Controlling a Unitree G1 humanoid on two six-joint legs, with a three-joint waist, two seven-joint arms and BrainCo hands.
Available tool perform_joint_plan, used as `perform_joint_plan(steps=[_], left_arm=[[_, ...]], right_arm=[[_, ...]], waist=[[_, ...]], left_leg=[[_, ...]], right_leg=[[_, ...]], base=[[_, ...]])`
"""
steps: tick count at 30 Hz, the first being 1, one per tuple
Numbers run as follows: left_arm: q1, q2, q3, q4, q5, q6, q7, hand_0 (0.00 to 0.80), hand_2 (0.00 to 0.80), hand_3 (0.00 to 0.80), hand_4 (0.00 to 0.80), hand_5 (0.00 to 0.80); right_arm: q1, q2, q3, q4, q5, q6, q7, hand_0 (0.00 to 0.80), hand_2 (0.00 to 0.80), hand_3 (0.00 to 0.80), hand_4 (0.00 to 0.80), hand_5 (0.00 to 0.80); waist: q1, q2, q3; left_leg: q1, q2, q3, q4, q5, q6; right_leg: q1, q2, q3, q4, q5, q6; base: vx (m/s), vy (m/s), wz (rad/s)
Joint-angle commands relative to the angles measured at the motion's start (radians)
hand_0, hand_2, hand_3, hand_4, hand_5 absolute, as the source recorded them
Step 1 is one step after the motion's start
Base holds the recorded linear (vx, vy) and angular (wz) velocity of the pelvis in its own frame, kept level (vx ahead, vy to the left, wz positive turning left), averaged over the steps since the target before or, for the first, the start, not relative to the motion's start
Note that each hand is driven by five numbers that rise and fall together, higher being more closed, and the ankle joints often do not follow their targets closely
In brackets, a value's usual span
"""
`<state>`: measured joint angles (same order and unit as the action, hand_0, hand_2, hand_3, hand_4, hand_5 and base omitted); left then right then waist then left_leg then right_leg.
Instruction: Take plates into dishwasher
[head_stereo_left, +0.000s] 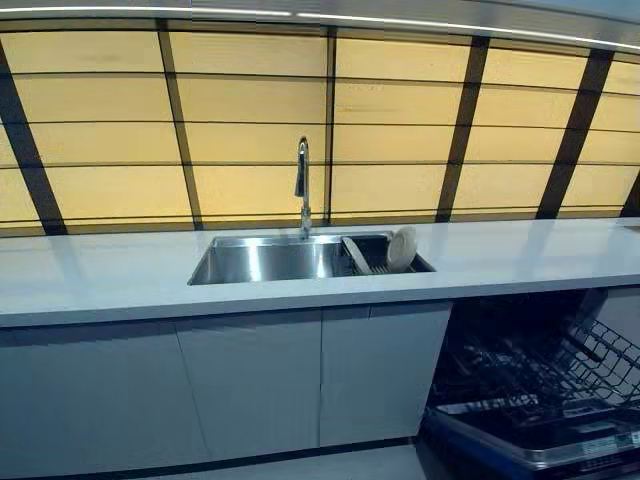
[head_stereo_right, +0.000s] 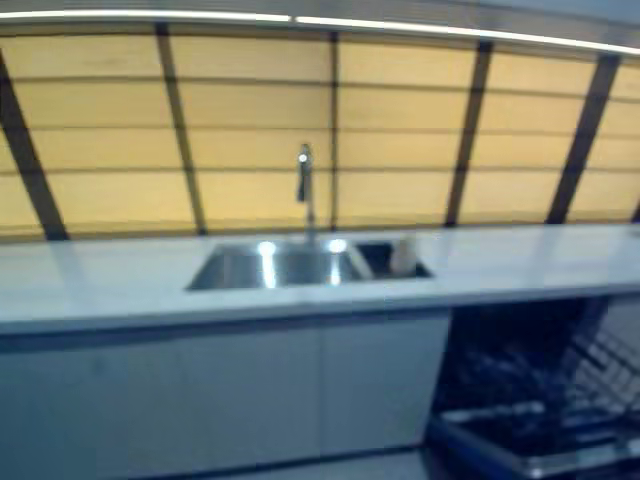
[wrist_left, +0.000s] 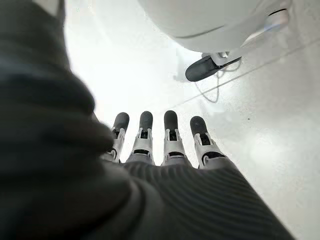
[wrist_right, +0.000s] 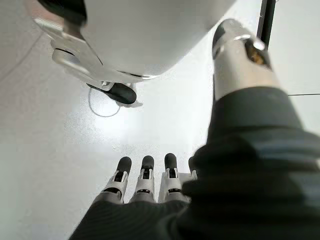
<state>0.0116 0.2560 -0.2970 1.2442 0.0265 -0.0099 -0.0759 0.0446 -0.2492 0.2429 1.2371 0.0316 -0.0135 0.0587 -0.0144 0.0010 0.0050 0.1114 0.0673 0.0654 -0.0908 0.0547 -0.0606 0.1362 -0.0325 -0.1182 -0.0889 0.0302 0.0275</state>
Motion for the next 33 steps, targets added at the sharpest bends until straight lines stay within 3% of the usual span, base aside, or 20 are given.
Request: perform_joint_plan(steps=[1, 5, 10, 11, 14, 15, 17, 18, 19, 23, 27, 33], left_arm=[[-0.079, -0.006, 0.004, 0.031, 0.02, -0.011, 0.013, 0.0, 0.0, 0.0, 0.0, 0.0], [-0.079, -0.006, 0.003, 0.031, 0.014, -0.004, 0.008, 0.0, 0.0, 0.0, 0.0, 0.0], [-0.078, -0.002, 0.007, 0.024, 0.021, 0.018, 0.001, 0.0, 0.0, 0.0, 0.0, 0.0], [-0.07, 0.003, 0.009, 0.011, 0.023, 0.024, 0.001, 0.0, 0.0, 0.0, 0.0, 0.0], [-0.028, 0.019, 0.016, -0.038, 0.015, 0.034, 0.012, 0.0, 0.0, 0.0, 0.0, 0.0], [-0.004, 0.026, 0.027, -0.053, 0.008, 0.024, 0.018, 0.0, 0.0, 0.0, 0.0, 0.0], [0.02, 0.029, 0.035, -0.052, -0.011, 0.003, 0.028, 0.0, 0.0, 0.0, 0.0, 0.0], [0.025, 0.027, 0.036, -0.044, -0.017, -0.009, 0.031, 0.0, 0.0, 0.0, 0.0, 0.0], [0.031, 0.024, 0.035, -0.03, -0.026, -0.029, 0.036, 0.0, 0.0, 0.0, 0.0, 0.0], [0.032, 0.014, 0.031, 0.014, -0.027, -0.078, 0.036, 0.0, 0.0, 0.0, 0.0, 0.0], [0.035, 0.006, 0.012, 0.039, -0.014, -0.098, 0.036, 0.0, 0.0, 0.0, 0.0, 0.0], [0.023, 0.008, -0.019, 0.067, 0.022, -0.093, 0.028, 0.0, 0.0, 0.0, 0.0, 0.0]], right_arm=[[-0.082, 0.016, 0.011, 0.028, -0.006, -0.001, 0.005, 0.0, 0.0, 0.0, 0.0, 0.0], [-0.082, 0.014, 0.012, 0.027, -0.004, -0.002, 0.007, 0.0, 0.0, 0.0, 0.0, 0.0], [-0.084, 0.001, 0.002, -0.064, 0.09, -0.133, 0.006, 0.0, 0.0, 0.0, 0.0, 0.0], [-0.084, -0.012, 0.0, -0.172, 0.141, -0.145, 0.004, 0.0, 0.0, 0.0, 0.0, 0.0], [-0.057, -0.059, -0.021, -0.586, 0.252, -0.098, -0.057, 0.0, 0.0, 0.0, 0.0, 0.0], [-0.037, -0.089, -0.041, -0.765, 0.295, -0.128, -0.091, 0.0, 0.0, 0.0, 0.0, 0.0], [-0.016, -0.134, -0.112, -0.981, 0.34, -0.225, -0.099, 0.0, 0.0, 0.0, 0.0, 0.0], [-0.017, -0.147, -0.145, -1.062, 0.349, -0.237, -0.098, 0.0, 0.0, 0.0, 0.0, 0.0], [-0.027, -0.162, -0.193, -1.182, 0.374, -0.305, -0.1, 0.0, 0.0, 0.0, 0.0, 0.0], [-0.116, -0.228, -0.303, -1.41, 0.387, -0.483, -0.175, 0.0, 0.0, 0.0, 0.0, 0.0], [-0.26, -0.314, -0.377, -1.54, 0.366, -0.515, -0.309, 0.0, 0.0, 0.0, 0.0, 0.0], [-0.514, -0.455, -0.381, -1.551, 0.363, -0.417, -0.47, 0.0, 0.0, 0.0, 0.0, 0.0]], waist=[[-0.014, -0.031, 0.054], [-0.014, -0.034, 0.054], [-0.013, -0.042, 0.054], [-0.015, -0.046, 0.056], [-0.03, -0.056, 0.06], [-0.042, -0.057, 0.06], [-0.061, -0.055, 0.058], [-0.067, -0.053, 0.059], [-0.074, -0.049, 0.059], [-0.073, -0.038, 0.057], [-0.055, -0.031, 0.047], [-0.03, -0.041, 0.03]], left_leg=[[0.035, -0.107, 0.012, 0.004, -0.1, 0.078], [0.037, -0.107, 0.011, 0.004, -0.102, 0.079], [0.041, -0.107, 0.007, 0.004, -0.101, 0.079], [0.039, -0.105, 0.009, 0.004, -0.099, 0.078], [0.031, -0.101, 0.019, 0.004, -0.098, 0.079], [0.026, -0.099, 0.026, 0.004, -0.1, 0.081], [0.021, -0.099, 0.038, 0.004, -0.104, 0.084], [0.021, -0.099, 0.04, 0.004, -0.106, 0.085], [0.021, -0.101, 0.043, 0.004, -0.111, 0.088], [0.019, -0.103, 0.046, 0.004, -0.119, 0.088], [0.018, -0.109, 0.038, 0.004, -0.124, 0.088], [0.012, -0.116, 0.029, 0.004, -0.125, 0.089]], right_leg=[[-0.004, 0.018, 0.003, 0.016, -0.019, 0.045], [-0.002, 0.021, 0.004, 0.015, -0.02, 0.044], [0.001, 0.024, 0.007, 0.014, -0.014, 0.045], [-0.002, 0.025, 0.008, 0.015, -0.013, 0.045], [-0.015, 0.027, 0.017, 0.019, -0.01, 0.045], [-0.025, 0.029, 0.024, 0.02, -0.008, 0.045], [-0.035, 0.03, 0.034, 0.017, -0.007, 0.046], [-0.038, 0.03, 0.038, 0.016, -0.007, 0.047], [-0.042, 0.029, 0.045, 0.015, -0.008, 0.048], [-0.048, 0.019, 0.046, 0.014, -0.009, 0.053], [-0.05, 0.006, 0.041, 0.012, -0.007, 0.057], [-0.055, -0.011, 0.032, 0.012, 0.002, 0.066]], base=[[0.0, 0.0, 0.0], [0.0, 0.0, 0.0], [0.0, 0.0, 0.0], [-0.034, -0.04, 0.0], [-0.054, -0.035, -0.02], [-0.073, -0.007, -0.02], [-0.055, 0.021, -0.07], [-0.034, 0.061, -0.11], [-0.023, 0.074, -0.1], [-0.004, 0.093, -0.14], [0.038, 0.101, -0.06], [0.04, 0.078, -0.01]])
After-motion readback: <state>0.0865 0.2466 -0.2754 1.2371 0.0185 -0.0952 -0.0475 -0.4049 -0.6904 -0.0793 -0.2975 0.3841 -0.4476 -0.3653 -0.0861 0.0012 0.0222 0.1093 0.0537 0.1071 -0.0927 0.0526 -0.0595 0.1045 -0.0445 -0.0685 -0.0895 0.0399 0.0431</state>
